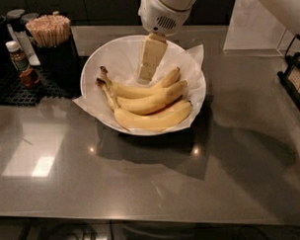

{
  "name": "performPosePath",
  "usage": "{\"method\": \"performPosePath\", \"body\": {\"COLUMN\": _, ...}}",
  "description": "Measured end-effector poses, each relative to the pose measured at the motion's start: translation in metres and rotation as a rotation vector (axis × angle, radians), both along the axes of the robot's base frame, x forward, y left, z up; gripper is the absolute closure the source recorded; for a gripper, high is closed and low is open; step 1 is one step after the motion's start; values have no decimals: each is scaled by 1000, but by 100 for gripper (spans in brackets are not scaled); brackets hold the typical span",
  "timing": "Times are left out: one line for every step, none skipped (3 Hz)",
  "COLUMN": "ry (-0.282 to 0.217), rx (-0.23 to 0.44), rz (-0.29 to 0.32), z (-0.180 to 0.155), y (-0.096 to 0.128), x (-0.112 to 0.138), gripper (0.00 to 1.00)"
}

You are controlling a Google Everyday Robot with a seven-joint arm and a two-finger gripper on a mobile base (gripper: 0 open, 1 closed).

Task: Pick banana from white bowl

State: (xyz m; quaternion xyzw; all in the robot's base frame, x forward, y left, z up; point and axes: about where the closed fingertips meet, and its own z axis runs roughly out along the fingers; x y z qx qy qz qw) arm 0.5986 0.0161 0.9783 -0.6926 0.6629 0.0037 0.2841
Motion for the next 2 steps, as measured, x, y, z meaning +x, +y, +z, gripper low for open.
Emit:
{"method": "performPosePath", "body": {"ry": -7, "rx": -2, "rz": 0, "z": 3, "y": 0, "x": -1, "gripper": 6}}
{"method": "performPosePath", "body": {"ry": -7, "rx": -2, "rz": 0, "z": 3, "y": 0, "x": -1, "gripper": 25}}
